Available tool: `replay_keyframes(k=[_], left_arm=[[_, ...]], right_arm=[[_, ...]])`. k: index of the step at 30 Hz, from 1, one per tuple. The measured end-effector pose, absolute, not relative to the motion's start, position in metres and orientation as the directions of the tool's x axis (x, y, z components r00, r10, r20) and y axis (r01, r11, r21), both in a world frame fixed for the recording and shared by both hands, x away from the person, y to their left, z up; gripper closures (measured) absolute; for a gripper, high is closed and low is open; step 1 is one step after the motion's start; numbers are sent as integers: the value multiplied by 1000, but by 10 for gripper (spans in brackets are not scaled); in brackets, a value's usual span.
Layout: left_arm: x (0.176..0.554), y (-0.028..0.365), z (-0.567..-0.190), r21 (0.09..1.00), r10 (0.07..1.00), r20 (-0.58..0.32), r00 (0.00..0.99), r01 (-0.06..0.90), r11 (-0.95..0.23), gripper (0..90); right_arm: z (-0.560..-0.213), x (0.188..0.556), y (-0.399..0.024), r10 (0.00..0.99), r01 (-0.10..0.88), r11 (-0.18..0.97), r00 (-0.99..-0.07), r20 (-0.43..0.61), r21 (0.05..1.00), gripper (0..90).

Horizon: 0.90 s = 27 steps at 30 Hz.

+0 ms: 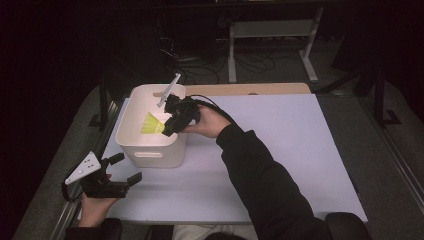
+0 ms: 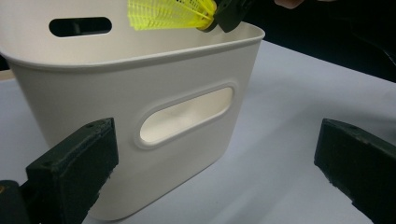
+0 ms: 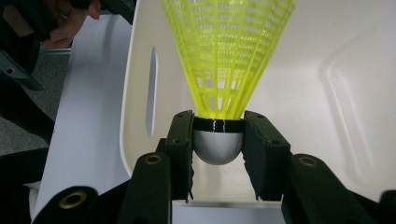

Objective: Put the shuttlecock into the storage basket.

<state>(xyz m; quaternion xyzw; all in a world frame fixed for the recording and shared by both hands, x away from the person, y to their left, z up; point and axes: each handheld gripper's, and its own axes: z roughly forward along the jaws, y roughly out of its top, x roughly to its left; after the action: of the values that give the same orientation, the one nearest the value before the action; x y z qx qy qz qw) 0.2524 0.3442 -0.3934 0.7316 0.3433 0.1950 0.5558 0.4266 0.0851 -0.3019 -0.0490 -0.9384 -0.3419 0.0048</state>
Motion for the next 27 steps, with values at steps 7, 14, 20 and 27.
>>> replay_keyframes(k=[7,14,20,27], left_arm=[[252,344,-393,947,719,-96,688,285,-147,0],[252,344,-393,947,719,-97,688,286,-146,0],[252,345,-393,947,720,-96,687,285,-146,0],[252,345,-393,947,720,-97,687,285,-145,0]], right_arm=[[-307,427,89,80,91,772,-996,45,630,630],[-314,427,94,77,98,778,-995,61,620,630],[-318,429,97,77,109,780,-994,78,616,625],[-314,432,92,102,146,757,-989,105,637,458]])
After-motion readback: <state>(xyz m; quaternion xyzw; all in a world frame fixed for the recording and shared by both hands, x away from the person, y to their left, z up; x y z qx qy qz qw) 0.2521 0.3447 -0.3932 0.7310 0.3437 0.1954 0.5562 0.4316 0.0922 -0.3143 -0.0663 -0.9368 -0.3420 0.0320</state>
